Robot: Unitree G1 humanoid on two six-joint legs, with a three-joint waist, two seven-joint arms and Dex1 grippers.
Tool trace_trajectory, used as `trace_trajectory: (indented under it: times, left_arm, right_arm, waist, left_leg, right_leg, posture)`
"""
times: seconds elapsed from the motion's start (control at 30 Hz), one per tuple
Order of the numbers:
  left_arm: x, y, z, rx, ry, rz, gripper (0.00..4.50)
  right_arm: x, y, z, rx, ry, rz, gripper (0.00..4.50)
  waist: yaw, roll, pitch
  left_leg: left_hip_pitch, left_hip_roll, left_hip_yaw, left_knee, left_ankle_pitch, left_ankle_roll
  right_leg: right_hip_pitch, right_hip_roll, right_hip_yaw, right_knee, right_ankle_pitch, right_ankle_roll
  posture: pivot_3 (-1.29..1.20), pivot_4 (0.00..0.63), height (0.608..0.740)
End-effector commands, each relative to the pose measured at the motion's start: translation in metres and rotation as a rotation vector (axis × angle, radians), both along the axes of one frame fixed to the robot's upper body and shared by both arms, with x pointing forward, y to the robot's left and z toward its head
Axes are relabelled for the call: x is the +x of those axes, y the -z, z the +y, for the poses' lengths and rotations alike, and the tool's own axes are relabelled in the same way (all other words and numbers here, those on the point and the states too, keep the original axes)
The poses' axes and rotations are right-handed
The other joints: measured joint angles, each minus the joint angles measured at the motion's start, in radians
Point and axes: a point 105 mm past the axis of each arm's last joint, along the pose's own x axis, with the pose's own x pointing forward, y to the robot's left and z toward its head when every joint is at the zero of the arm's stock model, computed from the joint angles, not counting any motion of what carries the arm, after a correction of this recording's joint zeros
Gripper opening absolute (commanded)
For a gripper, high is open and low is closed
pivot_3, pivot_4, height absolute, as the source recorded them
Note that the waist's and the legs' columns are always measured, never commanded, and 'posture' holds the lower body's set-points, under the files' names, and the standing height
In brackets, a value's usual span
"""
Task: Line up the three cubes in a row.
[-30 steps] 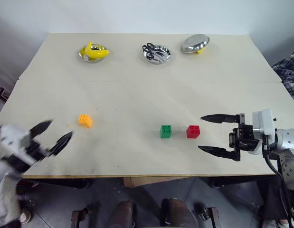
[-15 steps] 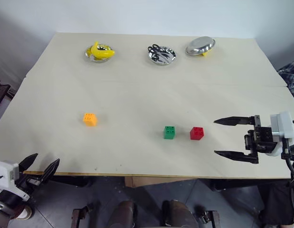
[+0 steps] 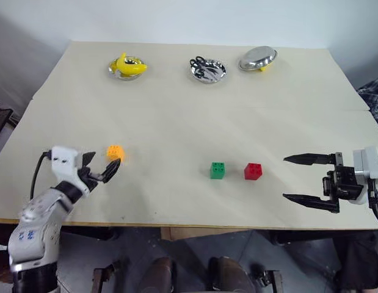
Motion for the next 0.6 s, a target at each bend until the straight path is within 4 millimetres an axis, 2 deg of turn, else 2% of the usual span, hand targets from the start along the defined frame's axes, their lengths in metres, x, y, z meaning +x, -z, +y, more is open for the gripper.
trace_trajectory:
  times: [0.03,0.27,0.43,0.53,0.6]
  left_arm:
    - [0.005,0.003,-0.005,0.047,-0.045,0.089,4.49]
    - [0.022,-0.008,-0.016,0.039,-0.093,0.165,4.49]
    - [0.024,-0.018,-0.028,-0.005,-0.074,0.215,4.49]
    - [0.025,-0.022,-0.030,-0.006,-0.075,0.219,3.88]
    - [0.026,-0.023,-0.030,-0.001,-0.073,0.222,3.26]
  right_arm:
    - [-0.007,-0.010,0.008,0.009,-0.024,-0.043,4.50]
    - [-0.013,-0.008,0.016,0.027,-0.026,-0.030,4.50]
    - [-0.019,-0.005,0.017,0.033,-0.019,-0.013,4.50]
    - [-0.021,-0.003,0.018,0.036,-0.017,-0.006,4.50]
    - [-0.021,-0.001,0.019,0.038,-0.017,-0.003,4.50]
  waist:
    - [-0.003,0.000,0.000]
    - [0.011,0.000,0.000]
    - [0.011,0.000,0.000]
    - [0.010,0.000,0.000]
    - [0.008,0.000,0.000]
  left_leg:
    - [0.000,0.000,0.000,0.000,0.000,0.000]
    - [0.000,0.000,0.000,0.001,0.000,0.000]
    - [-0.001,-0.001,-0.001,0.001,0.000,-0.001]
    - [-0.001,-0.001,-0.001,0.001,0.000,-0.001]
    - [-0.001,0.000,-0.001,0.001,0.000,-0.001]
  right_leg:
    - [0.000,0.000,0.000,0.000,0.000,0.000]
    - [0.000,0.000,0.000,0.000,0.000,0.000]
    - [0.000,0.000,-0.001,0.000,0.000,0.000]
    - [0.000,0.000,-0.001,0.000,0.000,0.000]
    - [0.000,0.000,-0.001,0.000,0.000,0.000]
  posture:
    - [0.00,0.150,0.740]
    - [0.00,0.150,0.740]
    - [0.00,0.150,0.740]
    - [0.00,0.150,0.740]
    - [0.00,0.150,0.740]
